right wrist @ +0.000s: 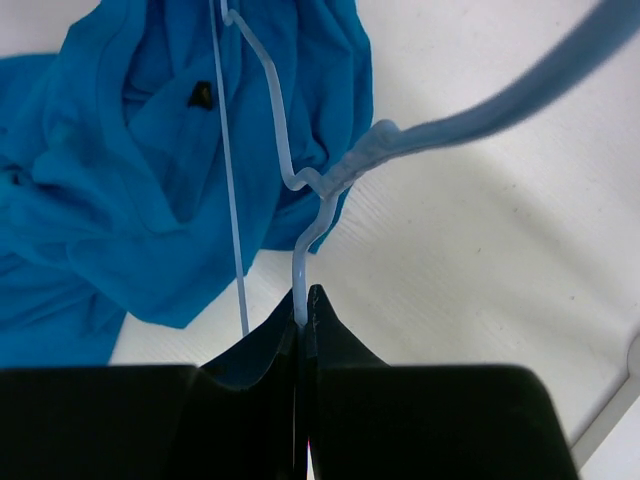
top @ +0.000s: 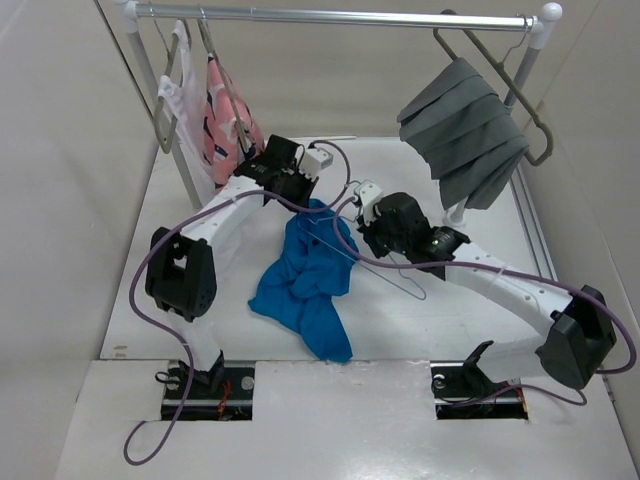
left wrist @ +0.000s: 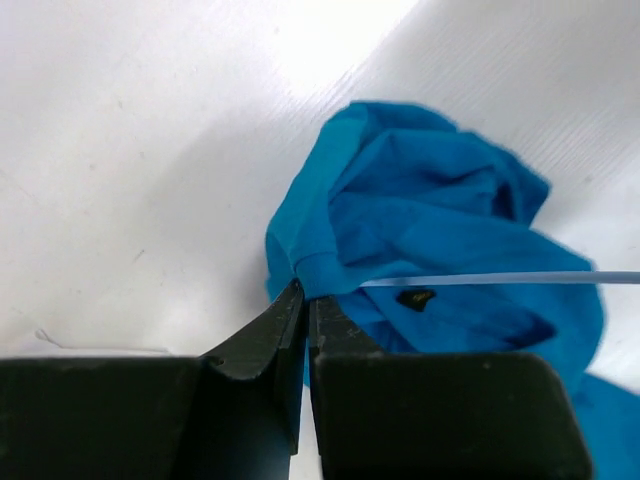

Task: Place the t-shirt on the hanger
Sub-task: Place tshirt on hanger

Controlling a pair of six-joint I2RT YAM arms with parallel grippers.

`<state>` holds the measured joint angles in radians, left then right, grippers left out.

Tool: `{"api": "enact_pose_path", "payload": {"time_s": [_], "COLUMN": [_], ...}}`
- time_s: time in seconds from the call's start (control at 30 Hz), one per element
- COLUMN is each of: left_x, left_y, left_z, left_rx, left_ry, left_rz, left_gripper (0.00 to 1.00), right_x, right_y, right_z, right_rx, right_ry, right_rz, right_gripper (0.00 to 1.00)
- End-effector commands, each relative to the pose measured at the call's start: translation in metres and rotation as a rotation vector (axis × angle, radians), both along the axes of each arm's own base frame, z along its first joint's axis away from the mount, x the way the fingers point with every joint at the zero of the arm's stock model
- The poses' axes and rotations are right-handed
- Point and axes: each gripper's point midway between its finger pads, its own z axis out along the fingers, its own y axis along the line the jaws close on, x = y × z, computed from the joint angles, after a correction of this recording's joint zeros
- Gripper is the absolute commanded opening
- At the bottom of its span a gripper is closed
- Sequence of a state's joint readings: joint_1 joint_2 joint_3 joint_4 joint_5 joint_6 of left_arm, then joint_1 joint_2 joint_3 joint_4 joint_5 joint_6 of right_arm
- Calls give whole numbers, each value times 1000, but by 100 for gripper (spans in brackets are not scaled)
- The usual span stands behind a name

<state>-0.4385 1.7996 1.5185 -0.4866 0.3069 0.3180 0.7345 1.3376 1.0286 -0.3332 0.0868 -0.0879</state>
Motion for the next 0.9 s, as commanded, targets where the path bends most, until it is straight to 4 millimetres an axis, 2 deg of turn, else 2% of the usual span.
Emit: {"api": "enact_pose_path", "payload": {"time_s": [0.0, 0.07, 0.1, 0.2, 0.23, 0.3, 0.33, 0.4, 0.43, 0.47, 0.57, 0.6, 0.67, 0.7, 0.73, 0.77, 0.8, 0.83, 0.87], "left_x": [1, -2, -2, -7, -6, -11, -19, -32, -44, -52, -68, -74, -77, -78, -76, -76, -74, -69, -63], "left_y": [-14, -17, -20, -24, -27, -30, -37, -48, -57, -65, -75, -79, -85, -86, -87, -91, -90, -89, -88], "left_z": [49, 56, 64, 85, 93, 109, 115, 125, 133, 135, 145, 152, 166, 180, 187, 205, 218, 227, 235], "left_rx": [-80, -116, -136, -191, -215, -252, -289, -334, -376, -387, -434, -451, -494, -515, -524, -547, -557, -561, -562], "left_ry": [-26, 3, 8, 13, 13, 0, 15, 30, 49, 55, 74, 65, 50, 15, -8, -60, -99, -131, -162], "left_rz": [39, 70, 78, 93, 100, 83, 41, -19, -79, -123, -202, -229, -277, -295, -301, -312, -300, -279, -254], "left_gripper": [0, 0, 0, 0, 0, 0, 0, 0, 0, 0, 0, 0, 0, 0, 0, 0, 0, 0, 0], "right_x": [19, 23, 27, 33, 35, 38, 40, 47, 48, 53, 60, 61, 62, 61, 61, 60, 57, 54, 48], "right_y": [11, 5, -3, -16, -27, -34, -40, -37, -25, -12, 12, 14, 18, 28, 26, 33, 36, 40, 43], "right_z": [48, 58, 59, 79, 82, 101, 102, 116, 125, 143, 143, 144, 140, 149, 154, 161, 155, 173, 171], "right_rx": [138, 162, 153, 177, 157, 173, 163, 164, 184, 224, 205, 218, 237, 295, 315, 344, 326, 365, 354], "right_ry": [-99, -124, -140, -198, -219, -263, -275, -343, -369, -428, -448, -469, -482, -517, -544, -593, -594, -659, -687], "right_rz": [-97, -150, -202, -286, -333, -377, -405, -378, -306, -252, -133, -122, -113, -73, -56, 4, 42, 77, 130], "right_gripper": [0, 0, 0, 0, 0, 0, 0, 0, 0, 0, 0, 0, 0, 0, 0, 0, 0, 0, 0]}}
